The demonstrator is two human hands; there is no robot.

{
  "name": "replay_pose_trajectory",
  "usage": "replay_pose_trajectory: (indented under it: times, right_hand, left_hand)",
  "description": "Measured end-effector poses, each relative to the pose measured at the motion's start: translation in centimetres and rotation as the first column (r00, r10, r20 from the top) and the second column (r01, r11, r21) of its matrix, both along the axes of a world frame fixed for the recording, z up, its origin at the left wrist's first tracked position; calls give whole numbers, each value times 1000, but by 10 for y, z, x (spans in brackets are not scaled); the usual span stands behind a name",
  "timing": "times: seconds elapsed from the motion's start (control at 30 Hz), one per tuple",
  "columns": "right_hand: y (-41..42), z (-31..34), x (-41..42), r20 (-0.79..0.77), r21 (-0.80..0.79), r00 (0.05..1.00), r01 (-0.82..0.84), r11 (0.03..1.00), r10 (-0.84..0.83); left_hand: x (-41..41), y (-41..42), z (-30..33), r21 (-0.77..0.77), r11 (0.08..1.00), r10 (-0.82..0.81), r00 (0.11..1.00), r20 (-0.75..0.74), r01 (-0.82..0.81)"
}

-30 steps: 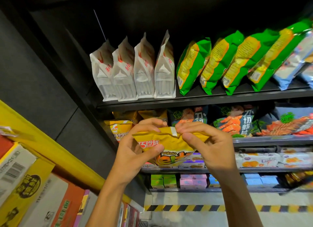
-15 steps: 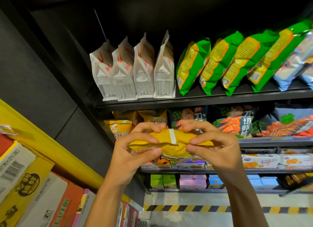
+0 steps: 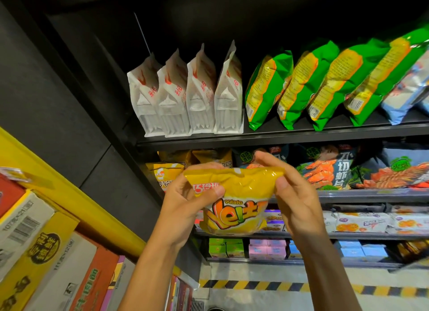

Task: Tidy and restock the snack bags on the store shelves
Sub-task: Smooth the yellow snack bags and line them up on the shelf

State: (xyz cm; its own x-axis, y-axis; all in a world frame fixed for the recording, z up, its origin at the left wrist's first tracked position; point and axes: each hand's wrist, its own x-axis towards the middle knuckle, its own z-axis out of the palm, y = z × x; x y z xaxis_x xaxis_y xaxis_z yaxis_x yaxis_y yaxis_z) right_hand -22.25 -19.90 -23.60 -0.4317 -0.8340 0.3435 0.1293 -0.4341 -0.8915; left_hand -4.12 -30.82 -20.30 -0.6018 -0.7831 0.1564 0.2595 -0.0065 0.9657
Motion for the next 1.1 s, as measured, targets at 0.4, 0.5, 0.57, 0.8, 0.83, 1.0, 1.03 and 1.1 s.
replay_pose_trajectory:
  times: [0.4,0.5,0.57,0.8,0.83,1.0,1.03,1.1]
  right_hand:
    - [-11,-21,3,182,317,978,38,948,-100]
    - [-14,-26,7,333,397,933,-10,918,-134]
    - [-15,-26,9,367,415,921,-39,909,-128]
    - [-13,-24,13,391,416,908,-28,909,-150]
    - [-13,-25,13,396,409,906,-26,912,-151]
    - [-12,-25,13,401,323,910,-30,946,-108]
    - [-12,-25,13,396,300,914,-33,953,-93]
    - [-12,-24,14,346,282,935,-21,959,-82]
  left_hand:
    - [0,-4,0,30,993,-118,988,98,115]
    - [-1,4,-8,48,968,-252,949,192,247]
    - [0,7,-12,37,972,-236,947,217,234]
    - [2,9,-8,14,981,-190,952,240,192]
    - [2,10,-8,-5,981,-186,947,263,194]
    - [12,12,-10,-40,988,-138,963,232,151]
    - [14,11,-9,-34,990,-126,967,220,137]
    - [16,12,-9,-30,988,-140,965,224,150]
